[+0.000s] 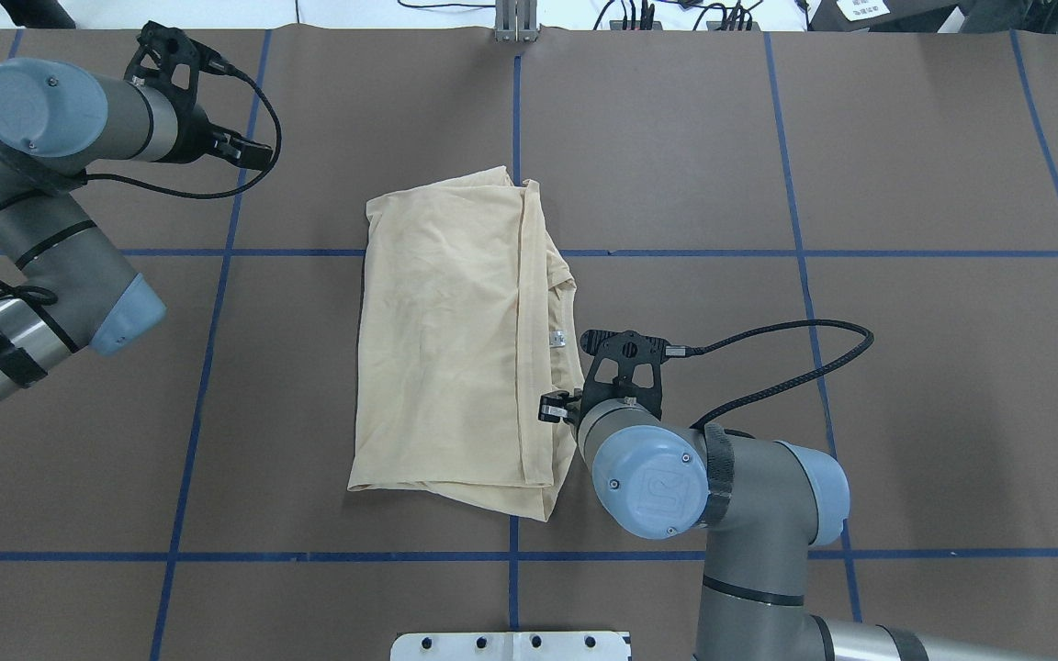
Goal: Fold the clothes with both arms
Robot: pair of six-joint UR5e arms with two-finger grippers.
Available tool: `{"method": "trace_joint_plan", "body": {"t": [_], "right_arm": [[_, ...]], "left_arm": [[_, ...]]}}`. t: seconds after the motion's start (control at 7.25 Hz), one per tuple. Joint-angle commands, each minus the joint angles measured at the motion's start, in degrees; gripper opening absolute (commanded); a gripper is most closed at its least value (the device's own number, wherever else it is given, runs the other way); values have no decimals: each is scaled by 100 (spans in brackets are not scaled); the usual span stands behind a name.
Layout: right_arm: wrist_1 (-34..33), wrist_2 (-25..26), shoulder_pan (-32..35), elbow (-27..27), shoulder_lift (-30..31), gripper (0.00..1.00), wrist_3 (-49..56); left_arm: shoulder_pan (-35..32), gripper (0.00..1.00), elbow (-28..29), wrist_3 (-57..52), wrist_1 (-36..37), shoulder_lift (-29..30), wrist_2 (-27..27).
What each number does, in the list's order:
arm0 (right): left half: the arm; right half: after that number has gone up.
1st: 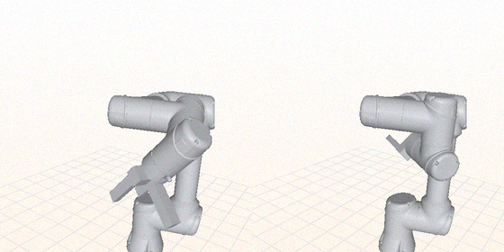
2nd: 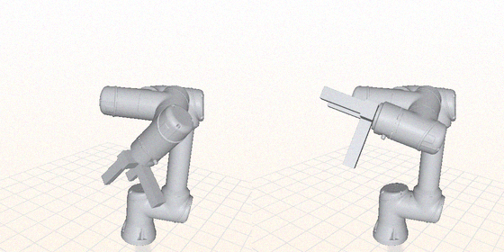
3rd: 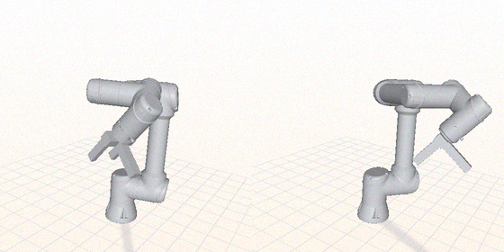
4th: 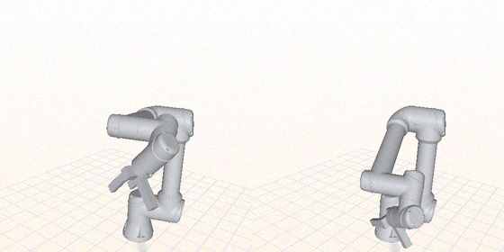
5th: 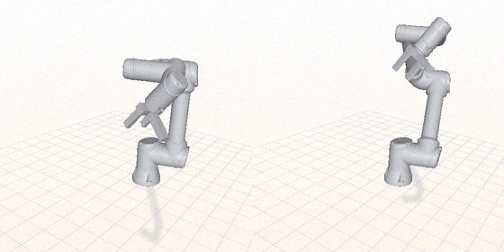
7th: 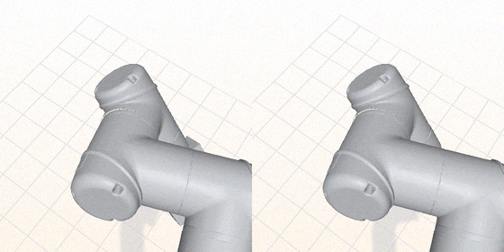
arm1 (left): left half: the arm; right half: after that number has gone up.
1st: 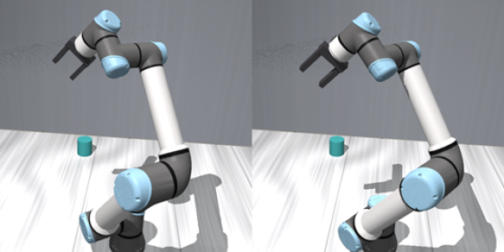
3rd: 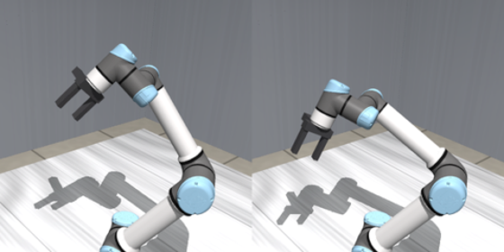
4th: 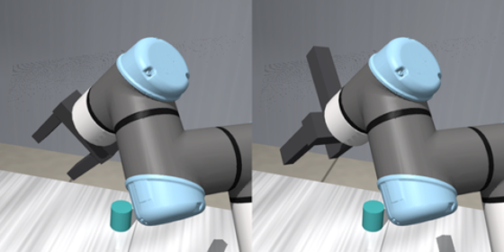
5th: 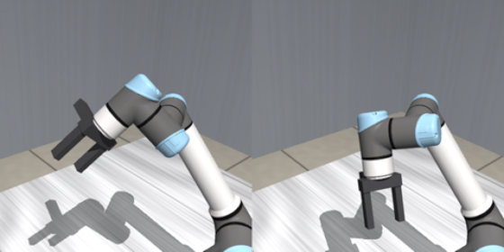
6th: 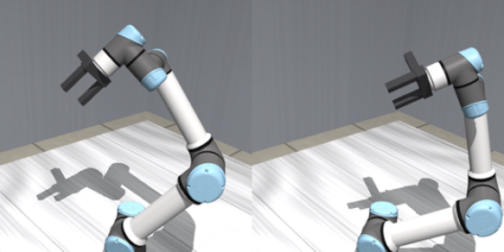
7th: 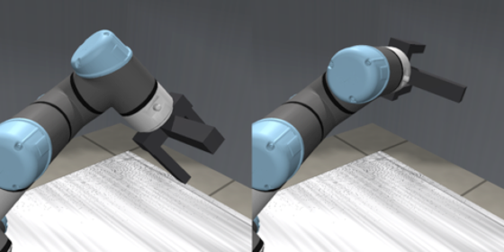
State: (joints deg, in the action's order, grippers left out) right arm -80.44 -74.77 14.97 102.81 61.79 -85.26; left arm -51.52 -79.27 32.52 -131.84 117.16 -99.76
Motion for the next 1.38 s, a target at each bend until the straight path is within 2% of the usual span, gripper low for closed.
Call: {"method": "trace_joint_plan", "body": {"t": [0.0, 0.14, 0.41, 1.24], "right_arm": [[-599, -142, 373, -251, -601, 100, 431], [-1031, -369, 540, -879, -1329, 100, 466], [-1036, -512, 700, -2163, -2159, 100, 615], [-1351, -512, 700, -2512, -2162, 100, 1344]], "left_arm": [[2, 100, -1, 0, 0, 0, 0], [2, 100, -9, 0, 0, 0, 0], [2, 100, -1, 0, 0, 0, 0], [11, 100, -1, 0, 0, 0, 0]]}}
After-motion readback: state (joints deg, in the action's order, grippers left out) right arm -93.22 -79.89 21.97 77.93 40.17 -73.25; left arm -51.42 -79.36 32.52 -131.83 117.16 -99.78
